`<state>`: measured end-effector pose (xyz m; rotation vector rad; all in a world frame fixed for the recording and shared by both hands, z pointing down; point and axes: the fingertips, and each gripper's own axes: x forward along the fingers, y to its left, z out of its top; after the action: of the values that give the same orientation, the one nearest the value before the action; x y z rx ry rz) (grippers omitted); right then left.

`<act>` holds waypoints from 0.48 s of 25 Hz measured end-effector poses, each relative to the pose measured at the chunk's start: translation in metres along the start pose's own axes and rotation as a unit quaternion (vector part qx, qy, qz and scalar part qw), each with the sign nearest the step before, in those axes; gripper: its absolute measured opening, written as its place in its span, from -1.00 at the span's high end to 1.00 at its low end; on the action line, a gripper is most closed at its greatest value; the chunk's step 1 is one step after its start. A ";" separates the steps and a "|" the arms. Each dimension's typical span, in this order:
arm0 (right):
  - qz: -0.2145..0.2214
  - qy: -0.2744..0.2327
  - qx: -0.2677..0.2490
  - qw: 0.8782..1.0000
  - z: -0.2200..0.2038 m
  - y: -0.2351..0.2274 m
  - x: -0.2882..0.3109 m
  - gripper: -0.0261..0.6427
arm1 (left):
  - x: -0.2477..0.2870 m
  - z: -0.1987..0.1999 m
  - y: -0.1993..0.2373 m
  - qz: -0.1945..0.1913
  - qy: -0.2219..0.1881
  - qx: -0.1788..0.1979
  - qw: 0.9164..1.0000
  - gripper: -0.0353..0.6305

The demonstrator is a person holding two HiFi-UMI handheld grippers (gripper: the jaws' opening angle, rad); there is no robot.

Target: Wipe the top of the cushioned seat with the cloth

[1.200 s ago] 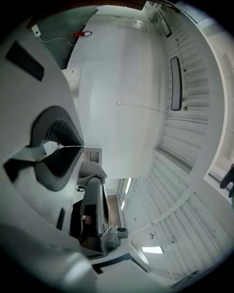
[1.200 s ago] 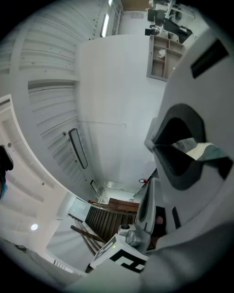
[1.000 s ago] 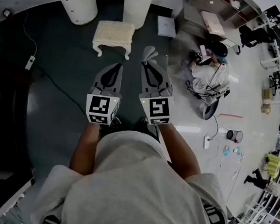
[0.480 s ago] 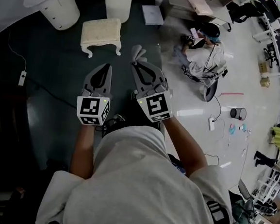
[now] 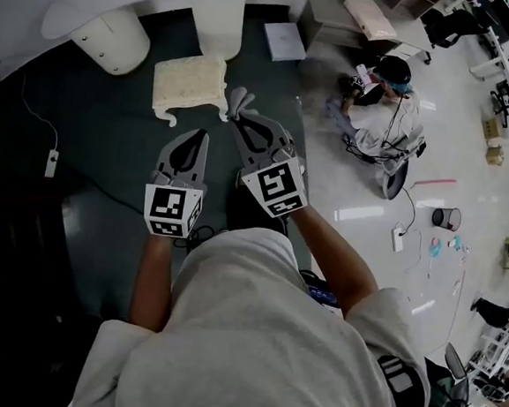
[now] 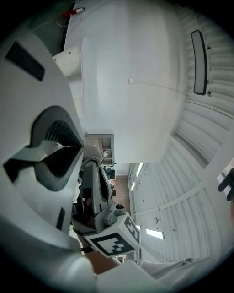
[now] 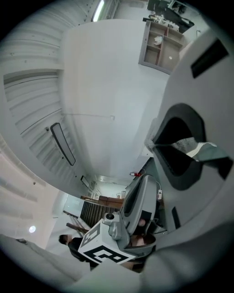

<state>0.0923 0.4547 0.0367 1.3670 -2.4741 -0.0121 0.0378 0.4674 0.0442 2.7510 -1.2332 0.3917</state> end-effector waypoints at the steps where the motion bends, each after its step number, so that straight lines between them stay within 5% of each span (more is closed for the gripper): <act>1: 0.005 -0.001 0.002 1.000 0.002 -0.009 0.010 0.84 | 0.011 0.005 0.008 0.003 0.003 -0.001 1.000 0.84; 12: 0.036 0.042 0.043 0.998 -0.040 -0.106 0.094 0.84 | 0.143 0.006 0.048 -0.005 0.066 -0.030 0.997 0.84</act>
<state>0.1443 0.3251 0.0834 1.2835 -2.4767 0.1665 0.0943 0.3314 0.0772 2.6336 -1.1802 0.5176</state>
